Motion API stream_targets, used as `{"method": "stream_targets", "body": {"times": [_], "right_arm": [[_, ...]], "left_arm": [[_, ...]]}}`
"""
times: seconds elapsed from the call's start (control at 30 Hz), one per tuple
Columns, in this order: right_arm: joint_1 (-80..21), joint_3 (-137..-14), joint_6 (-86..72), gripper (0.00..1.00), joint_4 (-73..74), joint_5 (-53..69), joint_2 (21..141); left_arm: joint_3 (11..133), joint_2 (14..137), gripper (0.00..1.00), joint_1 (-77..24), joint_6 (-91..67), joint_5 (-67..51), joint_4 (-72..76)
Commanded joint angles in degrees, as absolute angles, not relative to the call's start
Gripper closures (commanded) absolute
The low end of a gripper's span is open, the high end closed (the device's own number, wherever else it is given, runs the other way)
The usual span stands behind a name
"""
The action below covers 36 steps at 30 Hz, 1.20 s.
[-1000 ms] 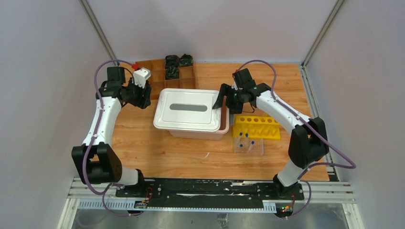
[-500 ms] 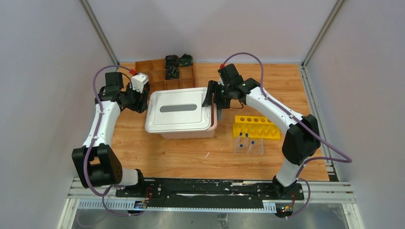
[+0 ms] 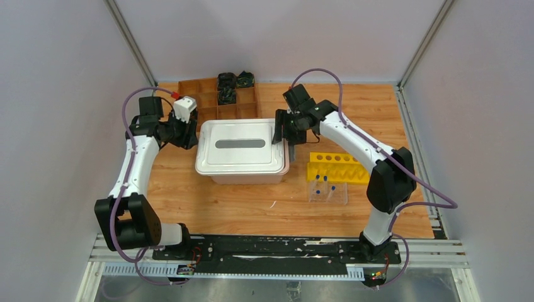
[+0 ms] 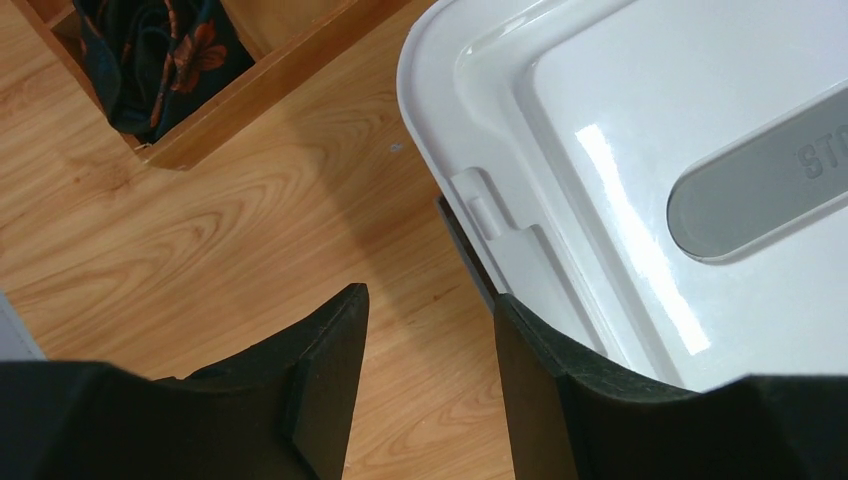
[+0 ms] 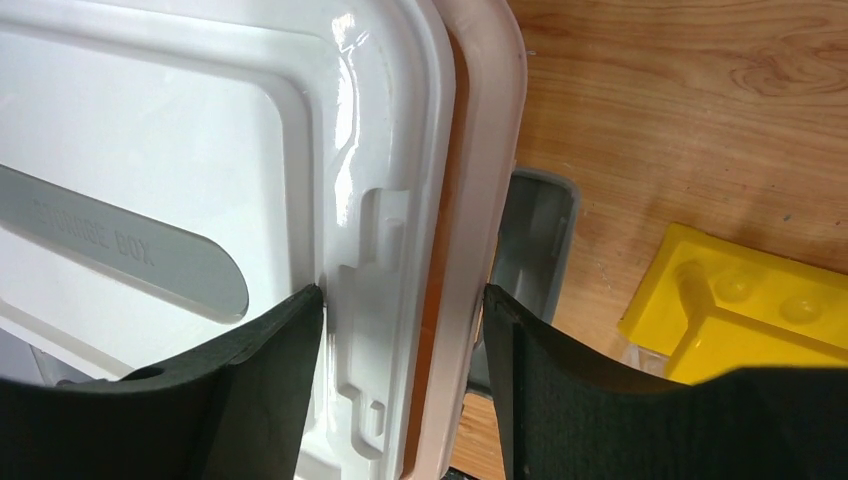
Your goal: Organize the chemistry lab equipment
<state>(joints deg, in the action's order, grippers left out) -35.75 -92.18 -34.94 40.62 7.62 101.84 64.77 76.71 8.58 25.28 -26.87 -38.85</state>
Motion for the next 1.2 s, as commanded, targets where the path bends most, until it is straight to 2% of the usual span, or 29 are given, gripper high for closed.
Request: {"method": "stream_targets", "body": {"times": [0.0, 0.4, 0.57, 0.83, 1.17], "right_arm": [[-36.56, -93.22, -32.61, 0.38, 45.4, 3.27, 102.3], [-36.65, -95.54, -31.77, 0.54, 48.26, 0.04, 102.27], [-36.6, -95.09, -31.73, 0.56, 48.95, -2.98, 101.6], [-36.63, -95.15, -31.04, 0.54, 49.02, -3.7, 102.38], [-36.39, -101.87, -28.68, 0.38, 51.52, -2.33, 99.62]], "left_arm": [[64.24, 74.88, 0.46, 8.09, 24.92, -28.5, -37.61], [65.93, 73.04, 0.45, 5.44, 23.65, -28.82, -39.31], [65.61, 72.56, 0.45, 2.9, 23.28, -28.29, -39.26], [67.09, 74.02, 0.45, -0.79, 22.95, -25.94, -39.24], [68.1, 76.24, 0.46, -2.68, 23.58, -23.0, -38.67]]}}
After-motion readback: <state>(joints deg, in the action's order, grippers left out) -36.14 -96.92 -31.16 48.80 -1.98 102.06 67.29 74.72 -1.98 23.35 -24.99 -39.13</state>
